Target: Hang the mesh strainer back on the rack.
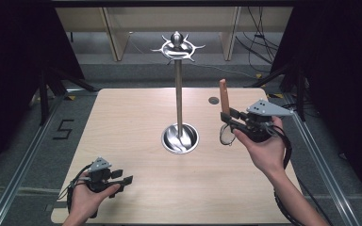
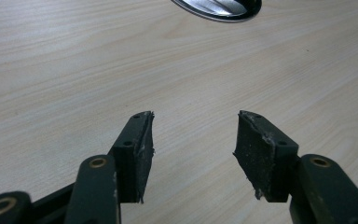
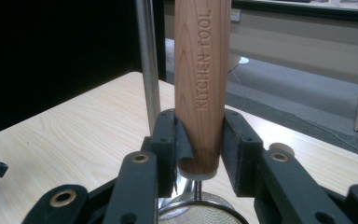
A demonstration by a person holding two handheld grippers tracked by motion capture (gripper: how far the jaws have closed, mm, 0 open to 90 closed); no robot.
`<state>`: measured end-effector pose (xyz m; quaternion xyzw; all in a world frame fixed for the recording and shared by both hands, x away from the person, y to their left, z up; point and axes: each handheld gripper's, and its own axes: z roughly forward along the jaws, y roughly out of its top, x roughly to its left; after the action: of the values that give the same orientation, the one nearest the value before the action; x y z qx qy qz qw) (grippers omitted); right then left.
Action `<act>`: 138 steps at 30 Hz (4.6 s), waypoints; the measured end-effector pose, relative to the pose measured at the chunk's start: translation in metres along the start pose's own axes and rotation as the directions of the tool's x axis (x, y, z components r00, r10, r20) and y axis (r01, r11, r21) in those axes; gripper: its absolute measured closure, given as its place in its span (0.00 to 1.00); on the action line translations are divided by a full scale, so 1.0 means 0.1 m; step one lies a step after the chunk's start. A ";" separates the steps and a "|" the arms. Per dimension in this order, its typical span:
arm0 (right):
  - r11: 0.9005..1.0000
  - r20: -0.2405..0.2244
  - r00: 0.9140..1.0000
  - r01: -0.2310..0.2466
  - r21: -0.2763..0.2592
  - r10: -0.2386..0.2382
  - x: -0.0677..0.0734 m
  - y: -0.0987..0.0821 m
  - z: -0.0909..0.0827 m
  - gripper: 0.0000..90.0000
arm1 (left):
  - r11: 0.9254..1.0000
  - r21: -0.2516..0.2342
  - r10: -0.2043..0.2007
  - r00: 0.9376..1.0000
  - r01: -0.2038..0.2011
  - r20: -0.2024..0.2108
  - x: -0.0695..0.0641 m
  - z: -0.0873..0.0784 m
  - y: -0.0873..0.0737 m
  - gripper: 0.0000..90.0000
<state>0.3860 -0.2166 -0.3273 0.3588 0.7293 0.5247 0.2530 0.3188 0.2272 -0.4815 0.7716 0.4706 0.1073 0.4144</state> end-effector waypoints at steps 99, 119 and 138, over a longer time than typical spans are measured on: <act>0.998 -0.068 0.997 0.016 -0.066 -0.021 0.33 0.64 0.25 0.77 | 1.000 0.001 0.007 1.000 -0.007 0.006 0.01 -0.01 0.00 0.50; 0.998 -0.065 0.998 0.020 -0.055 -0.024 0.38 0.70 0.32 0.77 | 1.000 -0.004 0.004 1.000 -0.004 0.008 0.01 -0.01 0.01 0.50; 0.999 -0.047 0.999 0.012 -0.037 -0.014 0.41 0.73 0.43 0.77 | 1.000 -0.006 0.010 1.000 -0.010 0.009 0.01 -0.02 0.01 0.50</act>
<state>0.4121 -0.1451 -0.2718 0.3369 0.7276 0.5448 0.2457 0.3191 0.2288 -0.4799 0.7729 0.4647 0.1073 0.4184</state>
